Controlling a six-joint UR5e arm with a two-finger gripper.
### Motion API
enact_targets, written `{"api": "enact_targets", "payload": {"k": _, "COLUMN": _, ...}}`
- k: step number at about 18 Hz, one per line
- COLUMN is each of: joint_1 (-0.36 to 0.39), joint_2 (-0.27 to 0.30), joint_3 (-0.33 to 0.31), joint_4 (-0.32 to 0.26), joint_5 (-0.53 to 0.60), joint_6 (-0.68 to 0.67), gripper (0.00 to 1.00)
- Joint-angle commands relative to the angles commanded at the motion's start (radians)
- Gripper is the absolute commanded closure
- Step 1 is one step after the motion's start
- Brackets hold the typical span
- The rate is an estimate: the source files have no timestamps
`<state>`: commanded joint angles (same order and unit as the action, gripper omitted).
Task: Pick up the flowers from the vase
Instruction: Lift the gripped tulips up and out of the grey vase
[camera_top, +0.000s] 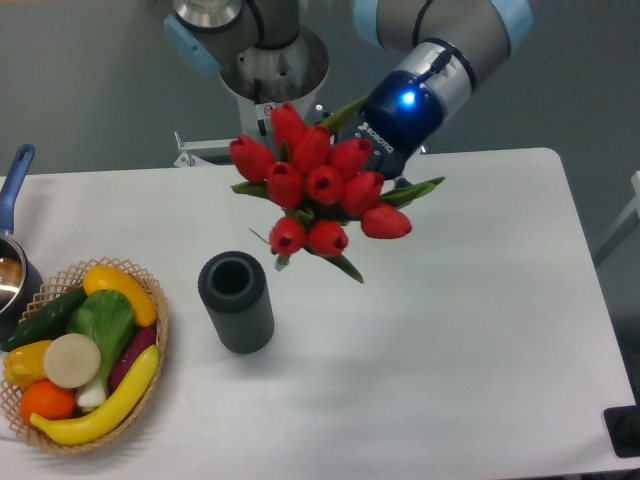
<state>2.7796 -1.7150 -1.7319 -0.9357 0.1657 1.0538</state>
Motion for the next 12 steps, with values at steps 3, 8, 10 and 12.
{"api": "enact_targets", "payload": {"k": 3, "joint_1": 0.017, "joint_2": -0.002, "joint_3": 0.0, "joint_4": 0.002, "joint_5": 0.002, "joint_6": 0.002, "gripper": 0.5}}
{"api": "enact_targets", "payload": {"k": 8, "joint_1": 0.023, "joint_2": 0.0, "joint_3": -0.003, "joint_4": 0.003, "joint_5": 0.002, "joint_6": 0.005, "gripper": 0.5}}
{"api": "enact_targets", "payload": {"k": 10, "joint_1": 0.023, "joint_2": 0.0, "joint_3": -0.003, "joint_4": 0.003, "joint_5": 0.002, "joint_6": 0.011, "gripper": 0.5}}
{"api": "enact_targets", "payload": {"k": 12, "joint_1": 0.025, "joint_2": 0.0, "joint_3": -0.005, "joint_4": 0.003, "joint_5": 0.002, "joint_6": 0.011, "gripper": 0.5}}
